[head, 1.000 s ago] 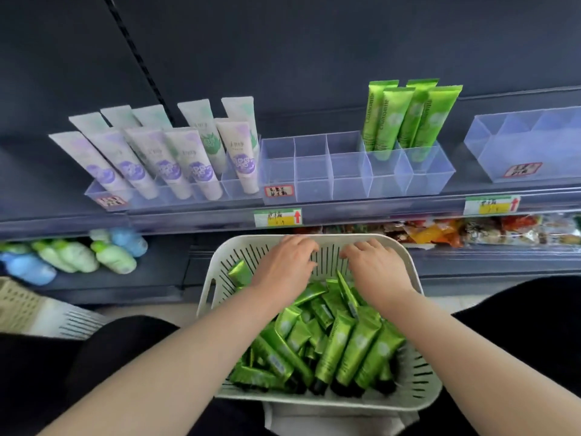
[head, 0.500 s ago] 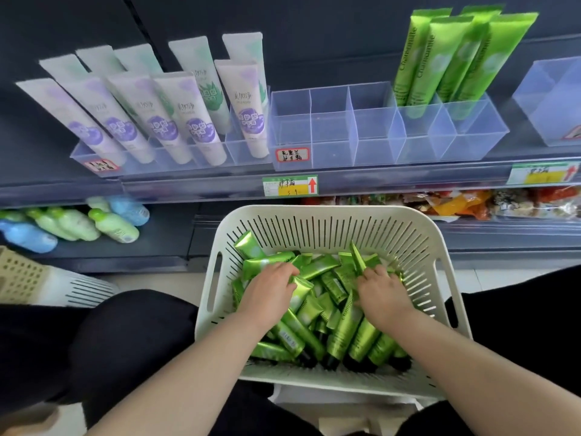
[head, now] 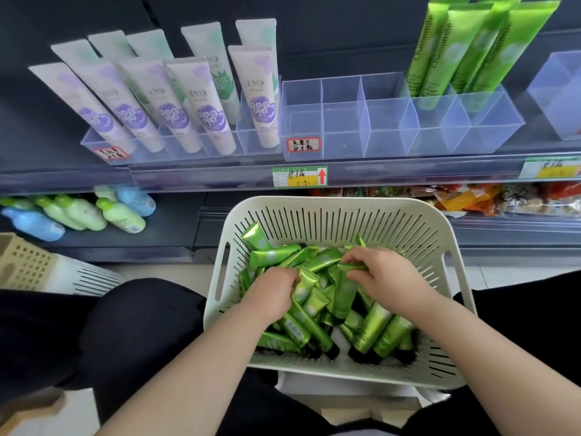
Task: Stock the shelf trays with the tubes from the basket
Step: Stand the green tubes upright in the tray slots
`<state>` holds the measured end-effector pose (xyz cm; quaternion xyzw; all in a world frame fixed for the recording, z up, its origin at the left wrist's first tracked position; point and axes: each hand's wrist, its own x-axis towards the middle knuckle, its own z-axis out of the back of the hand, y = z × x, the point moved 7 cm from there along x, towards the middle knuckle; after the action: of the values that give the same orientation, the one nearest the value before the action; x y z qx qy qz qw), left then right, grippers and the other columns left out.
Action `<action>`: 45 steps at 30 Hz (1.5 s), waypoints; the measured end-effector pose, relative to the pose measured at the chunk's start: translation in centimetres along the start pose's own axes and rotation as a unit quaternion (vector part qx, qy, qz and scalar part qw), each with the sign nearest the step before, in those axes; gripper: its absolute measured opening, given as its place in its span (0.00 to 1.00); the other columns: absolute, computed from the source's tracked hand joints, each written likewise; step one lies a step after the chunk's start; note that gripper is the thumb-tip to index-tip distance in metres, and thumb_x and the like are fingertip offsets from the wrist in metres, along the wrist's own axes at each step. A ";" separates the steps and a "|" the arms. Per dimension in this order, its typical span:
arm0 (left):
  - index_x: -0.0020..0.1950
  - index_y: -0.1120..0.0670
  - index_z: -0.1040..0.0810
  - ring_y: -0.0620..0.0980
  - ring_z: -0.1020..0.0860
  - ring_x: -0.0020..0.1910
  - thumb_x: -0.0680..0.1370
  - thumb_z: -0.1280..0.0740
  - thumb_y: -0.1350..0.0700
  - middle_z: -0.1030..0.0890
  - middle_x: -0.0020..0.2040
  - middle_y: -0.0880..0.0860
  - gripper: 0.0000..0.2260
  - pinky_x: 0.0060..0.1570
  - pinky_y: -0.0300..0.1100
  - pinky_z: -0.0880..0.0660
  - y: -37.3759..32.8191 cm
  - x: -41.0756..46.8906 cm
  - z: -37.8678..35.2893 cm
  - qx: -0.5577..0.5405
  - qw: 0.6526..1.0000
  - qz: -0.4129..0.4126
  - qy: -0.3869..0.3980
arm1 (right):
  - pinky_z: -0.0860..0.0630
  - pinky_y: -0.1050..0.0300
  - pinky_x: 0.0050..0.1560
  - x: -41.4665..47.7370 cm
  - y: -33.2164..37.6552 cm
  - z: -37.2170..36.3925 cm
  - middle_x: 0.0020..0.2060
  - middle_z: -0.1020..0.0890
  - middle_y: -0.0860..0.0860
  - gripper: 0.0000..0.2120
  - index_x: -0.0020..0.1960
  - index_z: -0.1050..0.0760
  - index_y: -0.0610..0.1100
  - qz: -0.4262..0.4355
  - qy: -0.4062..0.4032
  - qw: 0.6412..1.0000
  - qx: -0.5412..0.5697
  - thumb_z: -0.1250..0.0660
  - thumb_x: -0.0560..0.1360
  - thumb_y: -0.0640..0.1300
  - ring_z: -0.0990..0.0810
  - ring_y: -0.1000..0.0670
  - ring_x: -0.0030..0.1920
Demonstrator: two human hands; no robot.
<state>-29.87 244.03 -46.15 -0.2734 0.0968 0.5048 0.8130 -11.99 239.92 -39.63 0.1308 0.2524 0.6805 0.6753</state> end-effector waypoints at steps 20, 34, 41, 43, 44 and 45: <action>0.54 0.52 0.23 0.44 0.26 0.29 0.82 0.38 0.55 0.19 0.44 0.51 0.05 0.32 0.41 0.27 -3.4 -0.8 2.6 -0.148 0.988 -0.022 -0.036 | 0.28 0.57 0.42 -0.3 0.0 3.3 0.52 0.20 0.56 0.08 0.57 0.25 0.49 -0.016 -0.087 0.995 -0.044 0.37 0.78 0.45 0.23 0.50 0.51; 0.51 0.52 0.19 0.52 0.20 0.46 0.79 0.36 0.59 0.19 0.45 0.47 0.07 0.50 0.52 0.21 -11.7 -0.4 22.7 -0.236 0.900 -0.111 -0.349 | 0.25 0.48 0.45 -1.0 3.7 21.0 0.51 0.19 0.50 0.09 0.57 0.24 0.47 0.031 -0.299 0.952 -0.055 0.37 0.78 0.42 0.25 0.44 0.54; 0.45 0.46 0.20 0.52 0.20 0.45 0.77 0.37 0.58 0.20 0.41 0.44 0.09 0.46 0.53 0.20 -15.9 0.2 31.5 -0.267 0.838 -0.119 -0.461 | 0.26 0.49 0.46 -0.3 4.8 28.6 0.52 0.19 0.50 0.10 0.58 0.24 0.47 0.028 -0.406 0.911 -0.065 0.39 0.78 0.44 0.26 0.44 0.55; 0.47 0.49 0.19 0.50 0.22 0.45 0.78 0.38 0.59 0.20 0.43 0.46 0.09 0.46 0.44 0.24 -17.1 0.8 32.8 -0.240 0.835 -0.112 -0.483 | 0.28 0.50 0.42 0.5 4.6 29.4 0.50 0.19 0.49 0.10 0.58 0.25 0.47 0.030 -0.413 0.906 -0.088 0.40 0.79 0.44 0.26 0.44 0.52; 0.49 0.51 0.19 0.49 0.24 0.44 0.79 0.38 0.60 0.19 0.45 0.48 0.09 0.44 0.40 0.28 -17.6 1.1 33.1 -0.223 0.836 -0.105 -0.491 | 0.28 0.50 0.41 1.0 4.4 29.5 0.49 0.19 0.50 0.09 0.57 0.25 0.47 0.030 -0.410 0.906 -0.099 0.41 0.79 0.44 0.26 0.44 0.51; 0.50 0.52 0.19 0.48 0.26 0.44 0.79 0.39 0.60 0.19 0.46 0.48 0.09 0.42 0.38 0.33 -18.2 1.6 33.4 -0.209 0.837 -0.103 -0.495 | 0.29 0.50 0.41 1.4 4.0 29.5 0.49 0.19 0.50 0.10 0.57 0.25 0.47 0.029 -0.403 0.908 -0.108 0.41 0.79 0.44 0.26 0.44 0.50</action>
<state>-17.23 257.16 -12.72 -0.1588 -0.4553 0.4948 0.7230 -0.18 246.43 -13.05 0.3275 -0.1206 0.6120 0.7098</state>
